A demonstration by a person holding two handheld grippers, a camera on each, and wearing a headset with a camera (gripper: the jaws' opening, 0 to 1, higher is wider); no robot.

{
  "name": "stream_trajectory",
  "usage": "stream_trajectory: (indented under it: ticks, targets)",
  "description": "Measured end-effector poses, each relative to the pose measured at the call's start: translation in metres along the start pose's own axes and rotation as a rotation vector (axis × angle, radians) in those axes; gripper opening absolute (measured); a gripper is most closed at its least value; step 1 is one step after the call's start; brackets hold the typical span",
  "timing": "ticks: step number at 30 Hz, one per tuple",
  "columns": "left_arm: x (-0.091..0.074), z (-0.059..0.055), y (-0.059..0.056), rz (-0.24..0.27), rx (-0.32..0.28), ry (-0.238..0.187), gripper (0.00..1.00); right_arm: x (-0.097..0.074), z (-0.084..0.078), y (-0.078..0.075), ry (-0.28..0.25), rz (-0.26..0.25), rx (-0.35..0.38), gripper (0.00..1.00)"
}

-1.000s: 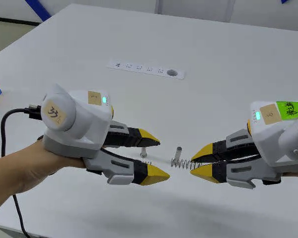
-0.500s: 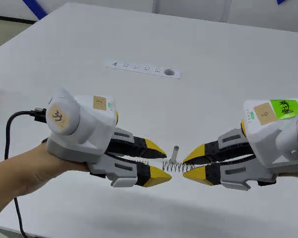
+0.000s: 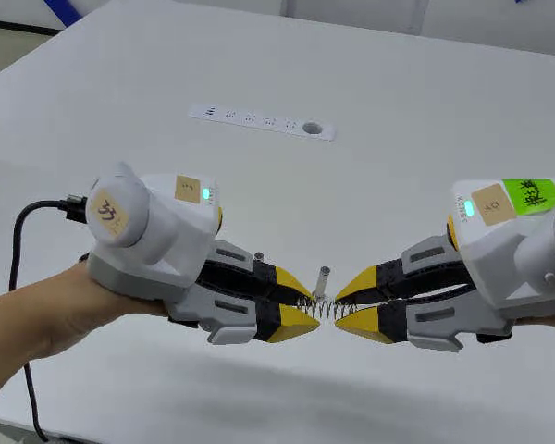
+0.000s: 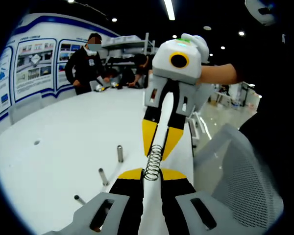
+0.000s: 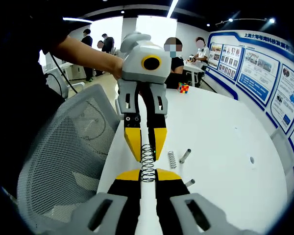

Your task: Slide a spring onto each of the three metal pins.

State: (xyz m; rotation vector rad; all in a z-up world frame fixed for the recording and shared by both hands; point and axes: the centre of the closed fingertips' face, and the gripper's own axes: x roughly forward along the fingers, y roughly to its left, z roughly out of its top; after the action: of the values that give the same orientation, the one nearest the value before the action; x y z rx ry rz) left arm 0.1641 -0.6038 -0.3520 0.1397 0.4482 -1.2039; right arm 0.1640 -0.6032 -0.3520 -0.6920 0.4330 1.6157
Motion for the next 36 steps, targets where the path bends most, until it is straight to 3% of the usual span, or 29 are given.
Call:
stream_trajectory:
  ticks: [7, 13, 24, 26, 31, 36]
  targets:
    - [-0.0012, 0.0006, -0.0013, -0.005, 0.016, -0.007, 0.11, 0.0002, 0.0012, 0.0008, -0.008, 0.006, -0.01, 0.11]
    - [-0.0021, 0.0013, -0.0026, -0.005, 0.065, -0.005, 0.1, -0.0007, 0.0032, 0.0012, -0.012, 0.016, -0.011, 0.12]
    - [-0.0025, -0.0012, -0.0041, -0.009, 0.074, 0.013, 0.1, -0.0033, -0.0007, 0.0006, -0.011, 0.02, 0.017, 0.15]
    - [-0.0032, 0.0006, -0.0033, -0.006, 0.053, 0.005, 0.1, -0.0033, -0.0032, 0.0001, -0.01, 0.022, 0.026, 0.15]
    - [-0.0052, 0.0073, -0.0032, -0.005, 0.048, -0.024, 0.1, -0.0035, -0.0031, -0.0008, -0.03, 0.018, 0.052, 0.14]
    - [-0.0059, 0.0059, -0.003, -0.005, 0.052, -0.016, 0.1, -0.007, 0.0031, -0.0011, -0.074, 0.023, 0.067, 0.11]
